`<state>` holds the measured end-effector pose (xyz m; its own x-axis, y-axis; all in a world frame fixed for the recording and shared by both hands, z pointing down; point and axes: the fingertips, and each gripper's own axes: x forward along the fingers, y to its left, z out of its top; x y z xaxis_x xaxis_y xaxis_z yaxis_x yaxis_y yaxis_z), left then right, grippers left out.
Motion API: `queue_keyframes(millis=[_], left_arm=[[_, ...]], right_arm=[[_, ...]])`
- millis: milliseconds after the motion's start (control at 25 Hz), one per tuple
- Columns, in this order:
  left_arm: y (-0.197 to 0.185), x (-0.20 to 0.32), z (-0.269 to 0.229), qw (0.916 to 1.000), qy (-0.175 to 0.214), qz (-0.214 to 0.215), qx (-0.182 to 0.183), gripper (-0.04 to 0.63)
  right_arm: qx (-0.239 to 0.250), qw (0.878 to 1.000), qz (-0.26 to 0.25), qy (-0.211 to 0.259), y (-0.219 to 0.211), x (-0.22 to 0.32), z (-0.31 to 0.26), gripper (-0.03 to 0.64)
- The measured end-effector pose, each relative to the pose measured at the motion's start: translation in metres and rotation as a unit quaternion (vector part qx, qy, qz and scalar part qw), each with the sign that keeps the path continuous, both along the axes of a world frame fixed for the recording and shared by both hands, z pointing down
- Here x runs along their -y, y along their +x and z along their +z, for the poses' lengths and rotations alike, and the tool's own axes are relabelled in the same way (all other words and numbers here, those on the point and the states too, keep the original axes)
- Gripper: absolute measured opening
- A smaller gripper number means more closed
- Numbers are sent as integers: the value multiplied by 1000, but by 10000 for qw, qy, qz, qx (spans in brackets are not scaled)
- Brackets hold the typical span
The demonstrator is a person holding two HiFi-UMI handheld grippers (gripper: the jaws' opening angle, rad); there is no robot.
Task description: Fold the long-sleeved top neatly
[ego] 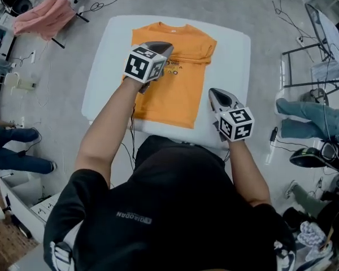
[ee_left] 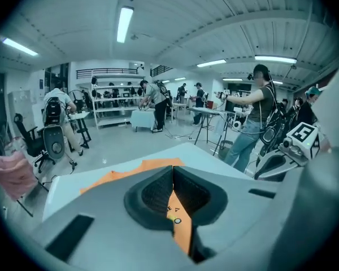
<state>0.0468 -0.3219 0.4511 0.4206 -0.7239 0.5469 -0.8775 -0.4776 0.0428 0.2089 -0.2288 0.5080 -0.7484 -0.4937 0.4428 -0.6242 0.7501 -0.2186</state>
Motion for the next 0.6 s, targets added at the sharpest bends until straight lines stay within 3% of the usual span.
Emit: queue_keyframes(millis=[240, 600], left_arm=[[-65, -57, 2, 9981, 123, -599, -57, 6], [-164, -152, 62, 9886, -452, -1410, -280, 6]], right_arm=[[-102, 9999, 119, -4, -19, -14, 1, 5], [-367, 9960, 751, -326, -34, -53, 22, 5]])
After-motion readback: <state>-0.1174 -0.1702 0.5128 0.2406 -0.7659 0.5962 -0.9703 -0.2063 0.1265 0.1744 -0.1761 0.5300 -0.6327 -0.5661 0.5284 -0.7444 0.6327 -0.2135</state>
